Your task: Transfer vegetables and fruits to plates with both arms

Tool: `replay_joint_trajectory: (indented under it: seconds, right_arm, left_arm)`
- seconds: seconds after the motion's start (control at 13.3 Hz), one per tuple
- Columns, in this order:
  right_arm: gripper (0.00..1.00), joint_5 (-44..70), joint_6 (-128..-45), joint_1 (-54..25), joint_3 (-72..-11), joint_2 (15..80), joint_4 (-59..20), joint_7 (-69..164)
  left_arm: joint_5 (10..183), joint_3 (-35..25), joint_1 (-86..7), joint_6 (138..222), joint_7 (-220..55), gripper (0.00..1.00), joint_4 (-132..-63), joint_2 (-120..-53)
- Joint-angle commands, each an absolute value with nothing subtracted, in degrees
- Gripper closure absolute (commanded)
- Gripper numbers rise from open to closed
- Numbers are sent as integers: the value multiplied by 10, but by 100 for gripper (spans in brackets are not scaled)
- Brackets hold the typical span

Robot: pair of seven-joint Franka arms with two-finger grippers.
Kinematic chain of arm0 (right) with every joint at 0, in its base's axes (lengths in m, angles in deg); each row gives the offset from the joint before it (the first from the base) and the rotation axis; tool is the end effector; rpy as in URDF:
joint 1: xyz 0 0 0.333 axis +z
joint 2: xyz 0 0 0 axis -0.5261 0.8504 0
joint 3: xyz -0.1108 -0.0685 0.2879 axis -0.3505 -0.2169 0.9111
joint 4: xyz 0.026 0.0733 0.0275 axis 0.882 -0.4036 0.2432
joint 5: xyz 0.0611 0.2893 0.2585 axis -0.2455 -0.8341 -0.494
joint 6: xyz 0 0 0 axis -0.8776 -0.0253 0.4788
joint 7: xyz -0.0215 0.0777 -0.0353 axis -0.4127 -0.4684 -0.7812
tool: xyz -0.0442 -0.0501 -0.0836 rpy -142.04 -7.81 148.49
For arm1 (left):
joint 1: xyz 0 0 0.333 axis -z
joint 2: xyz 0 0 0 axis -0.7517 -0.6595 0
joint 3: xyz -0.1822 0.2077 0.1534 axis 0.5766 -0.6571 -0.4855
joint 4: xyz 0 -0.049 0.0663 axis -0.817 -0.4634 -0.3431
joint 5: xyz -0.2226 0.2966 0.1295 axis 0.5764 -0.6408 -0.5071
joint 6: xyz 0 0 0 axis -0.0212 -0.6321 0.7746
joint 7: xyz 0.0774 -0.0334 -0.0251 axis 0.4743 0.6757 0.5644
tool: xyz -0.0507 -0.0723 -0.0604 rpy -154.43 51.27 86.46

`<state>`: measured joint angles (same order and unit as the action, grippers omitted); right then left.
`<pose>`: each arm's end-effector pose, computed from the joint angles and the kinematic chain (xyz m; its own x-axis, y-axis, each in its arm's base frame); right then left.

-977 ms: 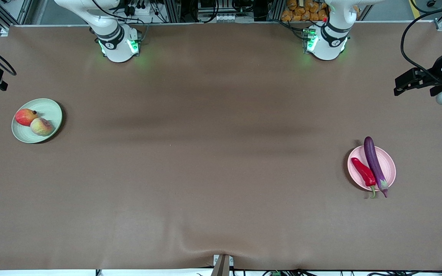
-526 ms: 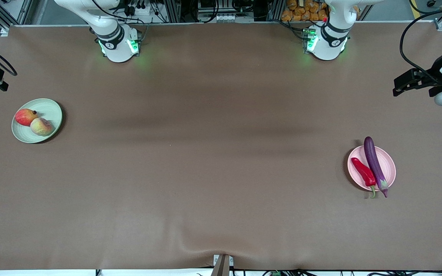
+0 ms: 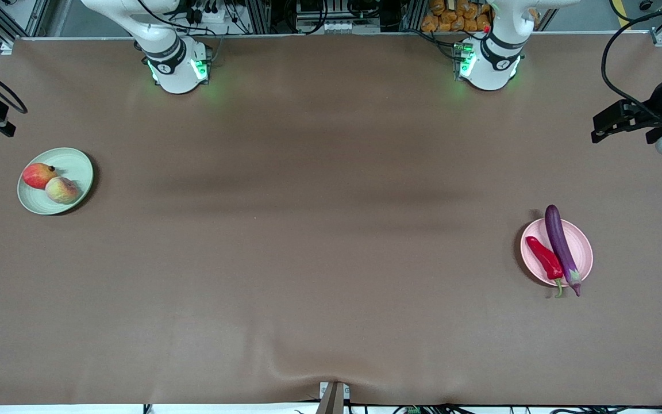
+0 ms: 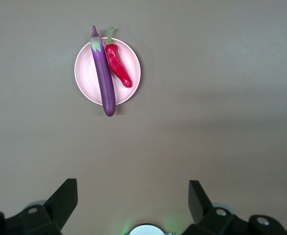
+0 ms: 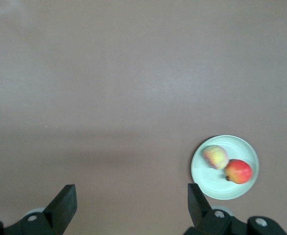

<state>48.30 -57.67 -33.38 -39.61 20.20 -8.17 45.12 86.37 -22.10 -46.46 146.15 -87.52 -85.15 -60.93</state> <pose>0.5229 -0.0452 0.6770 0.9978 0.0415 0.0521 0.0426 -0.9989 -0.0215 0.5403 -0.0288 0.6407 0.9970 -0.0313 -0.0702 -0.0328 -0.9993 -0.0205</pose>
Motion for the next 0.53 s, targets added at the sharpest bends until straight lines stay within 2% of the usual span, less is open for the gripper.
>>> replay_joint_trajectory:
  seconds: [0.0,0.45]
  right_arm:
    - [0,462,-568,-345,-392,211,-67,457]
    - [0,461,-537,-343,-392,211,-69,459]
  left_arm:
    - [871,-229,-463,1439,-881,0,-850,-592]
    - [871,-228,-464,1438,-881,0,-850,-592]
